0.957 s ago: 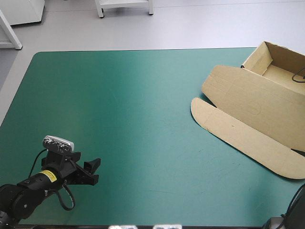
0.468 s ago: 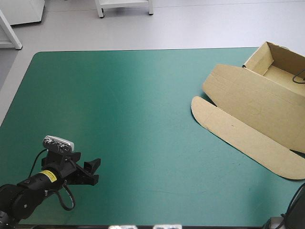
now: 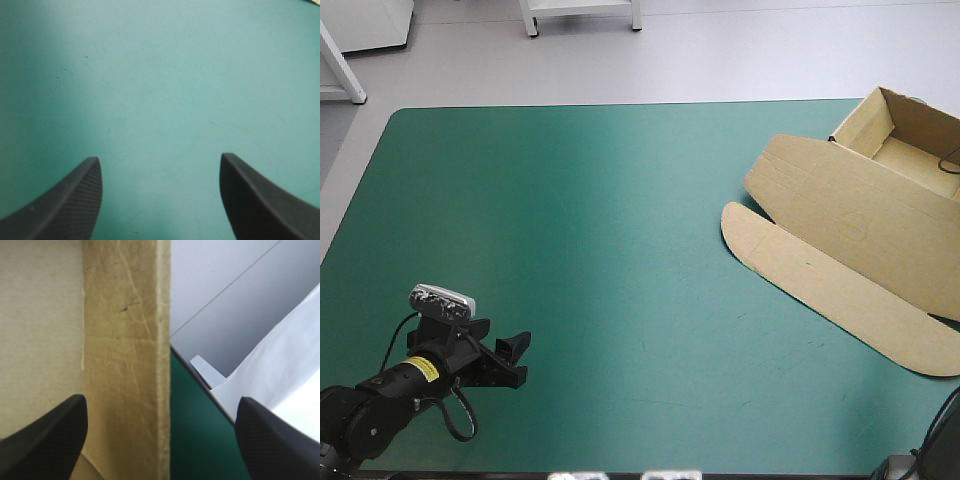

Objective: Fold the box

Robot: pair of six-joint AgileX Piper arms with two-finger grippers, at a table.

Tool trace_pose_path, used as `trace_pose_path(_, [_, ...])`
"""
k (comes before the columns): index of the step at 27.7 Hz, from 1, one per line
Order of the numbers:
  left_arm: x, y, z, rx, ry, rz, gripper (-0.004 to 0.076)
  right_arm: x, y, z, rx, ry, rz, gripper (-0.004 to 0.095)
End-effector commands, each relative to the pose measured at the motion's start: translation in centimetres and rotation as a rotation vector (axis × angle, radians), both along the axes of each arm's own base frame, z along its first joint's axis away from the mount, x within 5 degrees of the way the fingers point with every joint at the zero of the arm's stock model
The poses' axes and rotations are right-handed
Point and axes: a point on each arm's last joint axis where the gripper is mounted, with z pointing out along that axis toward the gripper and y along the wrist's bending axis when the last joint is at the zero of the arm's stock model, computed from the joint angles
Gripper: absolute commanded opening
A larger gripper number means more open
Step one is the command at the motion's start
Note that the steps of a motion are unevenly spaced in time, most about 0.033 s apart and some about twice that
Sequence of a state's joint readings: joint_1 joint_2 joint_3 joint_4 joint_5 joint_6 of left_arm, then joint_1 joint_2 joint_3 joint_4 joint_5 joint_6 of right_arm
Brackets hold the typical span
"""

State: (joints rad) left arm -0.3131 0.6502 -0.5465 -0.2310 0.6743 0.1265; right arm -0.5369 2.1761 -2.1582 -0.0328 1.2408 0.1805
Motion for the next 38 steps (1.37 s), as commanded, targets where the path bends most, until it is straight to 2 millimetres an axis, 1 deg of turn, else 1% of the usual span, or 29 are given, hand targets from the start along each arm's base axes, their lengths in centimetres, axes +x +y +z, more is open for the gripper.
trace_pose_path(1, [0.3,-0.2,1.3,-0.045,-0.072,0.011,0.048,-2.8,0.5,7.0,-0.078,-0.135,-0.008,0.0763])
trace_pose_path(3, [0.3,-0.2,1.3,-0.045,-0.072,0.011,0.048,-3.7,0.8,8.7,-0.075,-0.182,-0.009,0.0759])
trace_pose_path(4, [0.3,-0.2,1.3,-0.045,-0.072,0.011,0.048,-4.4,1.2,10.0,-0.065,-0.223,-0.001,0.0747])
trace_pose_path(6, [0.3,-0.2,1.3,-0.045,-0.074,0.011,0.0479,-5.2,2.0,11.7,-0.06,-0.277,0.044,0.072])
trace_pose_path(9, [0.4,-0.2,1.4,-0.036,-0.094,0.005,0.0479,-6.7,4.1,15.0,-0.044,-0.384,0.116,0.0689])
trace_pose_path(10, [0.5,-0.2,1.5,-0.031,-0.106,0.001,0.0479,-7.0,5.2,16.1,-0.037,-0.421,0.151,0.0681])
trace_pose_path(11, [0.5,-0.1,1.6,-0.023,-0.124,-0.006,0.0478,-7.3,5.8,16.8,-0.02,-0.454,0.178,0.0674])
trace_pose_path(13, [0.7,-0.1,1.8,-0.023,-0.154,-0.004,0.0478,-7.9,8.1,18.1,0.031,-0.52,0.263,0.0663])
trace_pose_path(14, [0.7,-0.1,1.9,-0.025,-0.164,-0.003,0.0478,-8.3,9.2,18.5,0.049,-0.539,0.312,0.0652])
trace_pose_path(15, [0.7,-0.1,1.9,-0.027,-0.171,-0.001,0.0479,-8.5,10.2,18.4,0.064,-0.539,0.358,0.0642])
trace_pose_path(16, [0.8,-0.1,2.0,-0.03,-0.182,0.002,0.0478,-9.2,13.2,18.2,0.09,-0.534,0.47,0.0617])
trace_pose_path(17, [0.8,-0.1,2.0,-0.032,-0.186,0.004,0.0478,-9.7,14.6,18.1,0.091,-0.535,0.521,0.0606])
trace_pose_path(18, [0.8,-0.1,2.0,-0.034,-0.193,0.006,0.0478,-10.2,16.2,17.7,0.092,-0.524,0.584,0.0599])
trace_pose_path(19, [0.9,-0.1,2.2,-0.018,-0.218,-0.004,0.0478,-12.0,21.1,16.2,0.1,-0.531,0.72,0.0587])
trace_pose_path(20, [0.9,-0.1,2.2,-0.014,-0.225,-0.007,0.0478,-12.6,22.3,15.8,0.097,-0.55,0.742,0.0586])
trace_pose_path(21, [1.0,-0.1,2.2,-0.014,-0.23,-0.007,0.0478,-13.2,23.8,15.0,0.107,-0.555,0.782,0.0586])
trace_pose_path(22, [1.0,-0.1,2.3,-0.013,-0.236,-0.007,0.0478,-14.4,25.3,14.9,0.092,-0.599,0.824,0.0586])
trace_pose_path(23, [1.0,-0.1,2.3,-0.012,-0.242,-0.007,0.0478,-15.2,26.6,14.0,0.105,-0.609,0.854,0.0586])
trace_pose_path(24, [1.0,-0.1,2.4,-0.011,-0.248,-0.008,0.0478,-16.0,27.7,13.5,0.104,-0.635,0.886,0.0586])
trace_pose_path(25, [1.1,-0.1,2.4,-0.011,-0.253,-0.008,0.0478,-17.4,29.2,13.0,0.104,-0.675,0.941,0.0586])
trace_pose_path(28, [1.1,-0.1,2.3,-0.012,-0.254,-0.007,0.0478,-20.5,31.5,10.5,0.094,-0.759,1.018,0.0586])
trace_pose_path(30, [1.1,-0.1,2.1,-0.013,-0.246,-0.007,0.0478,-21.9,32.4,9.0,0.076,-0.807,1.056,0.0586])
trace_pose_path(31, [1.0,-0.1,1.8,-0.009,-0.237,-0.007,0.0478,-22.5,32.8,7.8,0.069,-0.815,1.069,0.0586])
trace_pose_path(35, [1.0,-0.1,0.3,-0.002,-0.21,-0.003,0.0472,-24.4,33.0,3.6,0.048,-0.807,1.095,0.0585])
trace_pose_path(38, [1.0,0.0,-0.5,0.001,-0.194,-0.001,0.0473,-25.0,32.8,0.9,0.047,-0.76,1.085,0.0584])
